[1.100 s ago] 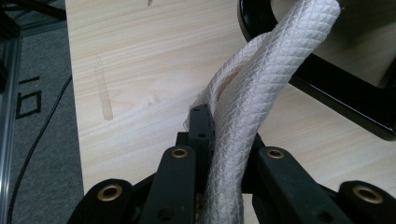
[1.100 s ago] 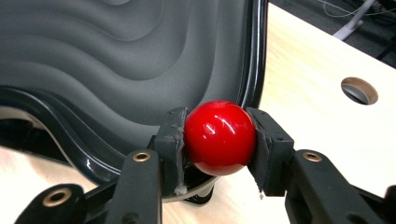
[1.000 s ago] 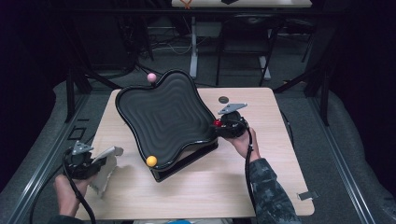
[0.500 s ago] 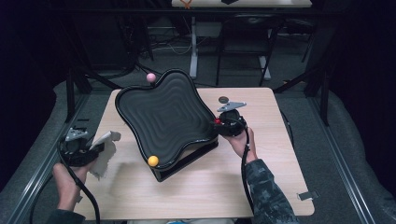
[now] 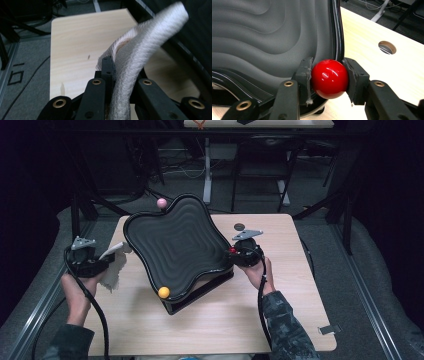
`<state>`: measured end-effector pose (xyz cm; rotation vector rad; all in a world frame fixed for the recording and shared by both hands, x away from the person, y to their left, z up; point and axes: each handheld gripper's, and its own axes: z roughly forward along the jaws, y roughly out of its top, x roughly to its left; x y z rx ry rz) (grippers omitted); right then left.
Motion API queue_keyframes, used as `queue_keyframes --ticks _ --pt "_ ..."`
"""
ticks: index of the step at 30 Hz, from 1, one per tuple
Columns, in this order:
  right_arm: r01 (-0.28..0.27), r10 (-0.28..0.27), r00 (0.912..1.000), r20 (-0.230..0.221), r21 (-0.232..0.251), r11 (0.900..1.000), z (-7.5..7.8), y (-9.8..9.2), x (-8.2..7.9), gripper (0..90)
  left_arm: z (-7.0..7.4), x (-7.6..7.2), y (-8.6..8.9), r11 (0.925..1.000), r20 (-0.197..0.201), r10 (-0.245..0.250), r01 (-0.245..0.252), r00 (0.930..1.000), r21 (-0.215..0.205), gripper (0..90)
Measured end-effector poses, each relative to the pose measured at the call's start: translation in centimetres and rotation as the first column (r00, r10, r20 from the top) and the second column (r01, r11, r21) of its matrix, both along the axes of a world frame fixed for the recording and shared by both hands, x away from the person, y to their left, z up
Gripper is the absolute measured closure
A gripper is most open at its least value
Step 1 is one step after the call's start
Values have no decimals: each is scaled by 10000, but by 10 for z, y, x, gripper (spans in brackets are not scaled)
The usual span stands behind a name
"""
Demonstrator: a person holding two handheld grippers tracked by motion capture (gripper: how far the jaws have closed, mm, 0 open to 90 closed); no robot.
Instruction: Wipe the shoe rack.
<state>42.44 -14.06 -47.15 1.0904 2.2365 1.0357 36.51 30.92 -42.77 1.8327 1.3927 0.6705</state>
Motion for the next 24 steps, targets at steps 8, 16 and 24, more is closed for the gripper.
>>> queue_keyframes --ticks 8,16,24 --pt "22 -22 10000 52 -12 10000 -1 1 -1 602 19 27 -4 10000 194 -44 44 9998 17 823" --pt "20 -20 10000 71 -36 10000 -1 1 -1 603 30 50 -15 9996 307 65 -73 9995 281 821" --pt "-2 2 10000 82 -20 10000 -1 0 -1 604 35 64 -14 9995 267 197 -203 9995 236 820"
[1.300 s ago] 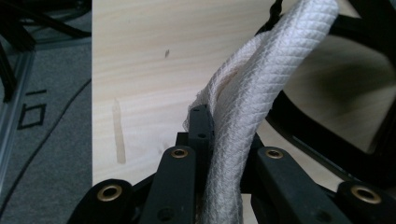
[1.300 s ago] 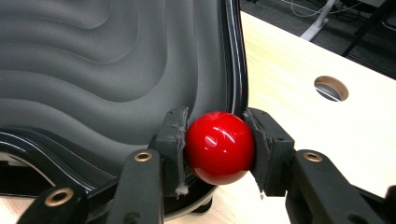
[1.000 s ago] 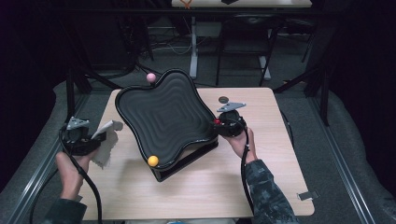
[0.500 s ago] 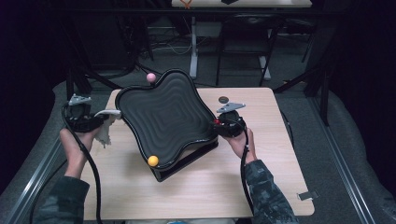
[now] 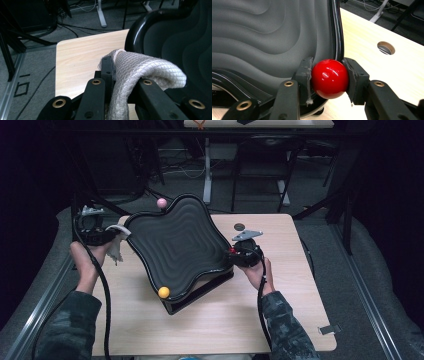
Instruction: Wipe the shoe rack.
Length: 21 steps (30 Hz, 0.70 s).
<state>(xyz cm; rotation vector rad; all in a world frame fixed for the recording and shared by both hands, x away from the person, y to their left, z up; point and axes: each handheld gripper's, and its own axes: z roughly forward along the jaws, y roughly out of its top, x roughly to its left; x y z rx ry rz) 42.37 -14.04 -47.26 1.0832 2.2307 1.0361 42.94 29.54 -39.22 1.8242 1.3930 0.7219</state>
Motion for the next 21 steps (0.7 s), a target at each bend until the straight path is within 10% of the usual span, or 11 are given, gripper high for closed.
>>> queue_keyframes --ticks 21 --pt "39 -38 10000 89 -63 10000 -1 0 -1 604 -9 -12 -5 9998 -30 -165 165 9999 141 828"
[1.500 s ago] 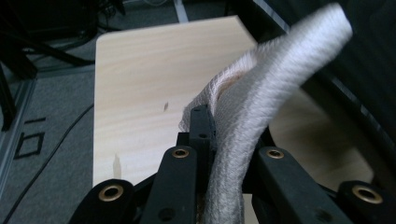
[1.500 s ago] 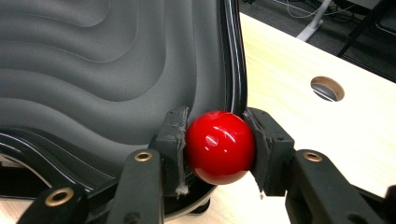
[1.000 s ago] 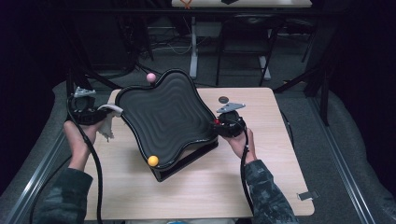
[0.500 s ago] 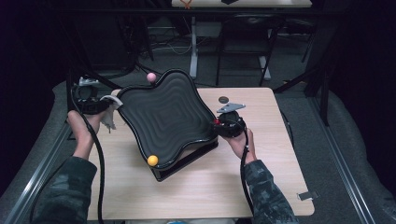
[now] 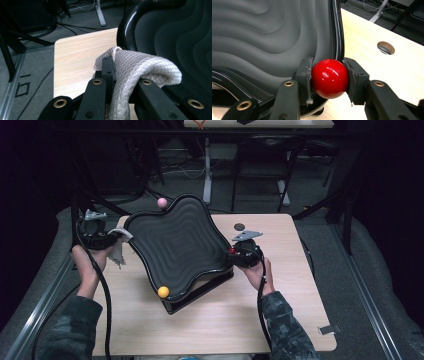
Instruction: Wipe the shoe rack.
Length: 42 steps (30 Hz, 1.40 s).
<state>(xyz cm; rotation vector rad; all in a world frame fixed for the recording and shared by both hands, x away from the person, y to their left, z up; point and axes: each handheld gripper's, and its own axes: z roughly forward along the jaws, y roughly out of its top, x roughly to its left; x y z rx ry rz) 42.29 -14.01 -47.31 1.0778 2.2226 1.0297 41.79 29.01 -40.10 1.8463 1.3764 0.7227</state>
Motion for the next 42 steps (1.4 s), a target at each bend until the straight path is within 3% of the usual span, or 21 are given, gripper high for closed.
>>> queue_keyframes --ticks 25,42 --pt "-68 69 9999 84 -117 9999 -1 0 0 604 -38 -35 -11 9969 -81 -630 626 9980 -477 825" --pt "-99 99 9999 67 -97 9999 -1 0 -1 604 -53 -49 -26 9888 -357 -1389 1366 9897 -609 823"
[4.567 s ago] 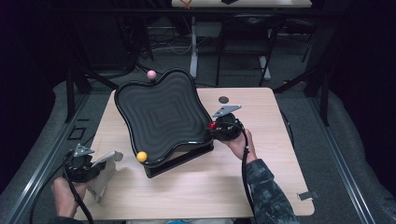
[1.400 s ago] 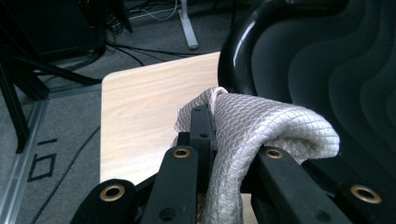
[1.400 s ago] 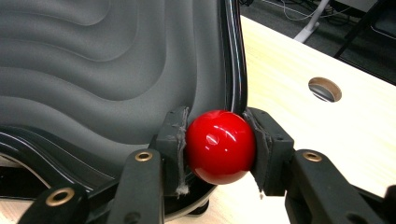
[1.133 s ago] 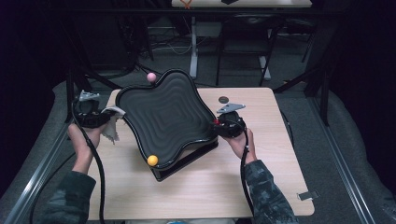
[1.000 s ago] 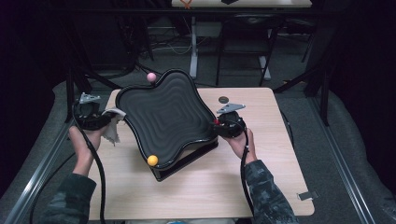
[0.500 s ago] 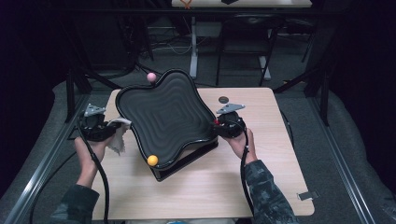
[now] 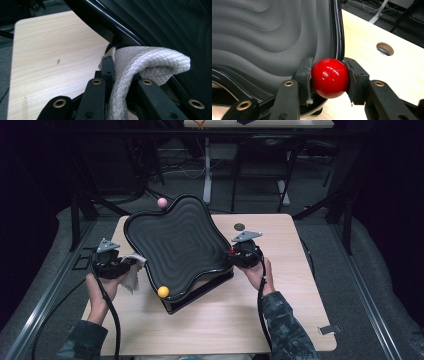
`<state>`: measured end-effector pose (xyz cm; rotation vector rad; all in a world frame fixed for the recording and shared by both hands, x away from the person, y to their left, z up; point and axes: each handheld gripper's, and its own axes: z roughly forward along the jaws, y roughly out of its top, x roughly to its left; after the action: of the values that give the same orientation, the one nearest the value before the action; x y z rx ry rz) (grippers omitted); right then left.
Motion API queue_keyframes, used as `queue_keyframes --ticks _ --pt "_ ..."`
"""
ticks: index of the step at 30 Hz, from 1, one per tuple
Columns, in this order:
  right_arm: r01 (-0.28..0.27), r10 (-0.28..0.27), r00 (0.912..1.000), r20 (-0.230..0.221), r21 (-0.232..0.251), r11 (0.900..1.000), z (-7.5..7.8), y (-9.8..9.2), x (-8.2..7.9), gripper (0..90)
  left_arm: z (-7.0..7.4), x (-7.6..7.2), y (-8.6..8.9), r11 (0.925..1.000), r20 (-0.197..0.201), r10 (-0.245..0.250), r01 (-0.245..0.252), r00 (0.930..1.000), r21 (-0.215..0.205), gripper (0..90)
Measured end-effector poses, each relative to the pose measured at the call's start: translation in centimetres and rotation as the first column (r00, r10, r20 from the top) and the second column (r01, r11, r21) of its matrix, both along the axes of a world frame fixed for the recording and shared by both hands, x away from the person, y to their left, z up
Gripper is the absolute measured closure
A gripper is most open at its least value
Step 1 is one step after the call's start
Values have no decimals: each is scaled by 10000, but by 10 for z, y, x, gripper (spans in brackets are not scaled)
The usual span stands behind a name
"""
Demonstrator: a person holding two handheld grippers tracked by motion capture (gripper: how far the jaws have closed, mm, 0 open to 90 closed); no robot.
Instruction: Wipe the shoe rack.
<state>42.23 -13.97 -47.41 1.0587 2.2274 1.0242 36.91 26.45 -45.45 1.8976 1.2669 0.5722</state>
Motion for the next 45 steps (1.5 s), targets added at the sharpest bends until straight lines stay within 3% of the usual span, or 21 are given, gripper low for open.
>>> queue_keyframes --ticks 5,45 --pt "-4 4 10000 -31 -40 10000 0 0 0 603 -5 -5 -5 9998 -237 -178 178 9996 -9 821" --pt "58 -58 10000 18 -40 10000 -1 0 0 602 -28 -51 -27 9970 -593 -771 771 9953 -14 820"
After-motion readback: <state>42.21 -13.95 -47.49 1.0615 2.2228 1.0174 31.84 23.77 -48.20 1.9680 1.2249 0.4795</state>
